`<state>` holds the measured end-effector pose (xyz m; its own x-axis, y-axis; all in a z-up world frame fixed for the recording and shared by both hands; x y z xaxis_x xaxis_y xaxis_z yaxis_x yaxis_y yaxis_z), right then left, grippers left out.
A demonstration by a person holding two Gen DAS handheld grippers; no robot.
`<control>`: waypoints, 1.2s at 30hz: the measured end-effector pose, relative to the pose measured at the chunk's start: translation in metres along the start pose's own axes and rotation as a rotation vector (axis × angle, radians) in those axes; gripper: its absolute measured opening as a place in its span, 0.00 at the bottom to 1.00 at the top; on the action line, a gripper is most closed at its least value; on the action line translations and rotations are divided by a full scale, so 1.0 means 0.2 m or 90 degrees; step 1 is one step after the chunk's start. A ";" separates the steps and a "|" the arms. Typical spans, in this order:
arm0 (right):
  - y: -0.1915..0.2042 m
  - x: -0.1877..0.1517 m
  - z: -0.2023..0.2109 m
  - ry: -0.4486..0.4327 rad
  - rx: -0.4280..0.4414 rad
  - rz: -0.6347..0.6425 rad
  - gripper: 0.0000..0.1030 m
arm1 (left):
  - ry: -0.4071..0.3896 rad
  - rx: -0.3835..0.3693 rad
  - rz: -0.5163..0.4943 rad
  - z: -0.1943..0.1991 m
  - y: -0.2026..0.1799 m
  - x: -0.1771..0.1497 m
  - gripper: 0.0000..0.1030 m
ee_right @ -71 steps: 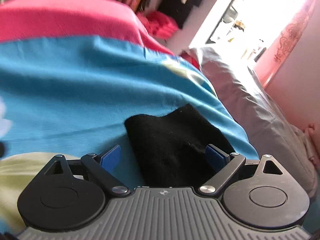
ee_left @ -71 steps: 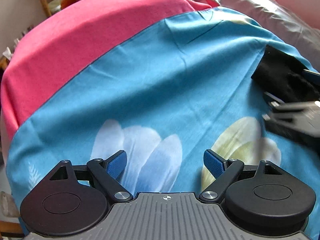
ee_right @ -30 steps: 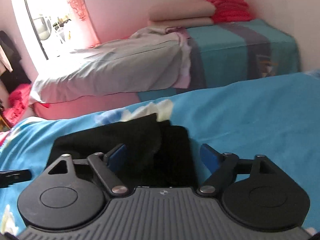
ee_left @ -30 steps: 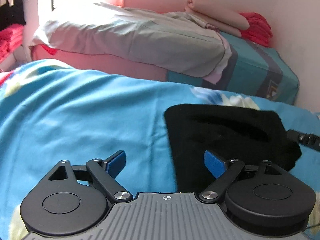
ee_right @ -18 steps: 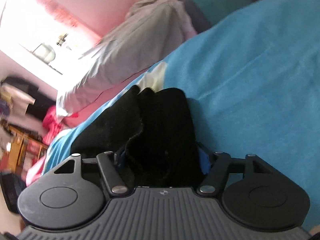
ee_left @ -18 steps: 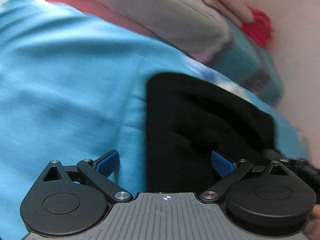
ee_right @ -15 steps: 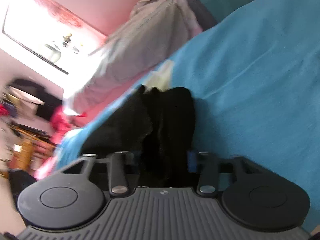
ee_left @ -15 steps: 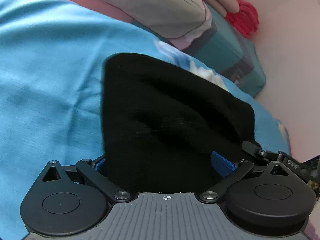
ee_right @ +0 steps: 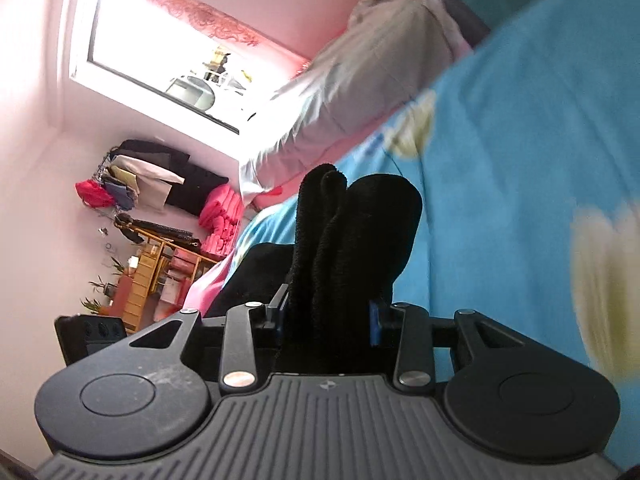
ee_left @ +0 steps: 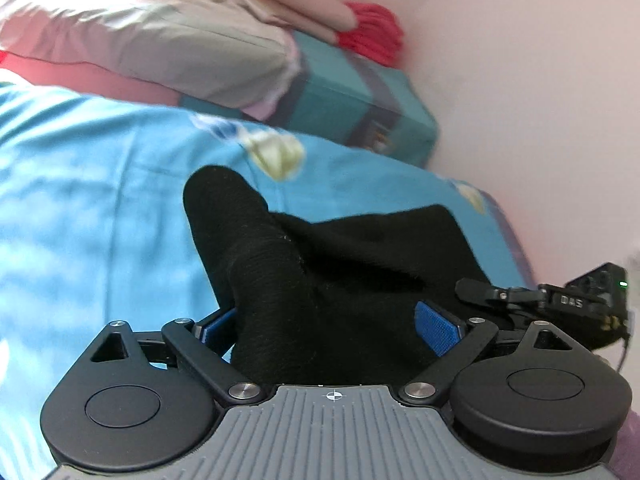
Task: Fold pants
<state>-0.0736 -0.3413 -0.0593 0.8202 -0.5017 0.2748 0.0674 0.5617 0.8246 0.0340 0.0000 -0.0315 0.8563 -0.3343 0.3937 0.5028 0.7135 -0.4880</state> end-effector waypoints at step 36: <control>0.04 -0.70 -0.04 -0.076 -0.482 0.166 0.63 | 0.121 0.372 -0.043 -0.51 -0.03 -0.29 1.00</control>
<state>-0.1835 -0.2604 -0.0953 0.7997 -0.3363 0.4974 0.2841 0.9418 0.1800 -0.0067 -0.0474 -0.1300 0.8575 -0.4564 0.2375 0.4557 0.8880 0.0614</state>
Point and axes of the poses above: each gripper's, at about its wrist camera, not at the fingertips, and z roughly against the way its jaws point, y to its left, x to its top, the point moved 2 cm from there along -z, roughly the way its jaws point, and after that the axes turned 12 degrees about y, right-handed, at the moved point
